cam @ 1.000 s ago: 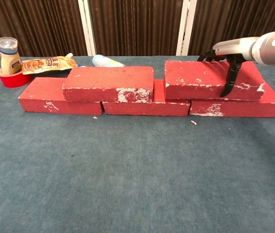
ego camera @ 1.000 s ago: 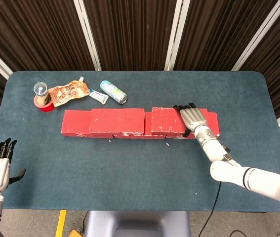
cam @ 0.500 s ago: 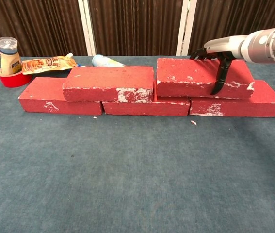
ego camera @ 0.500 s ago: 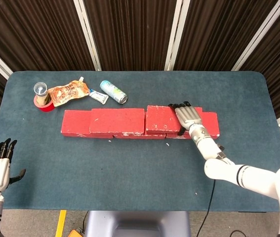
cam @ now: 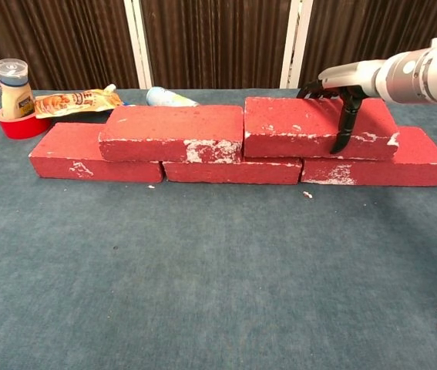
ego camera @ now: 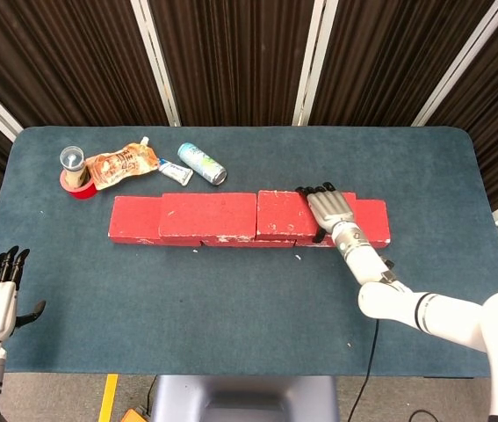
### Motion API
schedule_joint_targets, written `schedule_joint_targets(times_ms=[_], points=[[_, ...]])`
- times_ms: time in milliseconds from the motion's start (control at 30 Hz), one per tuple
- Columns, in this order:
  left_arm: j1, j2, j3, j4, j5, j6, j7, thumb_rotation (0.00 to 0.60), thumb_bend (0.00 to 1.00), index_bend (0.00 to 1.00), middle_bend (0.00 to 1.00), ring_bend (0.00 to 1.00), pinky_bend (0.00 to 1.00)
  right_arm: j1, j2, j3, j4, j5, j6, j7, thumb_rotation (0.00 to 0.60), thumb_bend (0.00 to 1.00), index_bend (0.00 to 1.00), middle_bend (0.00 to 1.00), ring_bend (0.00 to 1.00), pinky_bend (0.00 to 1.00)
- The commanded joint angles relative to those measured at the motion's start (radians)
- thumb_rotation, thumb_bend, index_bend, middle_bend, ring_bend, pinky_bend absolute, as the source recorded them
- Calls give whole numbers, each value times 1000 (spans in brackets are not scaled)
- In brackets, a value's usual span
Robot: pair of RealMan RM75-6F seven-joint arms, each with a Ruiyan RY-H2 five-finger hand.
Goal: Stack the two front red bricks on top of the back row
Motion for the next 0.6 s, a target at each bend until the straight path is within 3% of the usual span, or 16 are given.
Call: schedule_joint_targets(times_ms=[33, 600], points=[[1, 0, 1, -1, 1, 2, 1, 600, 239, 0, 0, 0, 0, 2, -2, -2, 1, 3, -3, 0, 600, 125, 261, 351, 305, 0], [0, 1, -1, -4, -3, -1, 1, 600, 239, 0, 0, 0, 0, 24, -8, -15, 1, 36, 3, -16, 600, 126, 257, 316, 208, 0]])
